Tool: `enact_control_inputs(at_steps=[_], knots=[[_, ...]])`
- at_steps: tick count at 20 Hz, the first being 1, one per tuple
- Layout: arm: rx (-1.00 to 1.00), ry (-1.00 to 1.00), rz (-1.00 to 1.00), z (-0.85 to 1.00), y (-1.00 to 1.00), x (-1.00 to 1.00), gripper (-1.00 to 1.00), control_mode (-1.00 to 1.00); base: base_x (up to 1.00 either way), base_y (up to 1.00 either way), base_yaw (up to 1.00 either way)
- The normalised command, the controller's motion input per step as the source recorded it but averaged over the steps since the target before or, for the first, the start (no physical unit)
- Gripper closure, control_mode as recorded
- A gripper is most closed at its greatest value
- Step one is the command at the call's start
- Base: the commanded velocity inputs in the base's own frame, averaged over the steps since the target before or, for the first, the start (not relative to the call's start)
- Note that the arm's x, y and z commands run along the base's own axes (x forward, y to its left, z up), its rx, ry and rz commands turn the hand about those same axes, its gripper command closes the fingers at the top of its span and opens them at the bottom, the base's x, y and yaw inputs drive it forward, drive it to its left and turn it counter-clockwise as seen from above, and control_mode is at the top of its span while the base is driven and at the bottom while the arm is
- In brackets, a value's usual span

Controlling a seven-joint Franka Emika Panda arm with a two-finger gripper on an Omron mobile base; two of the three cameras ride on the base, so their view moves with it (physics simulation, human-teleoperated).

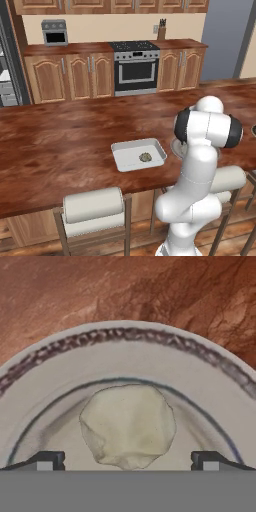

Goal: Place two dumplings into each of the tupperware containers and then place the containers in the fridge.

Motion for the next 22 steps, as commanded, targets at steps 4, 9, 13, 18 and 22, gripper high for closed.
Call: enact_control_inputs(at_steps=[4, 9, 13, 18, 22], knots=[[0.0, 0.0, 0.0, 0.0, 0.0, 0.07, -1.0, -1.0, 0.0, 0.0, 0.0], [0.0, 0.0, 0.0, -0.03, 0.0, 0.24, -1.0, -1.0, 0.0, 0.0, 0.0], [0.0, 0.0, 0.01, -0.13, -0.02, 0.09, -1.0, -1.0, 0.0, 0.0, 0.0], [0.0, 0.01, 0.0, -0.02, -0.04, 0.0, -1.0, -1.0, 0.0, 0.0, 0.0], [0.0, 0.01, 0.0, -0.19, 0.0, -0.04, 1.0, -1.0, 0.0, 0.0, 0.0]])
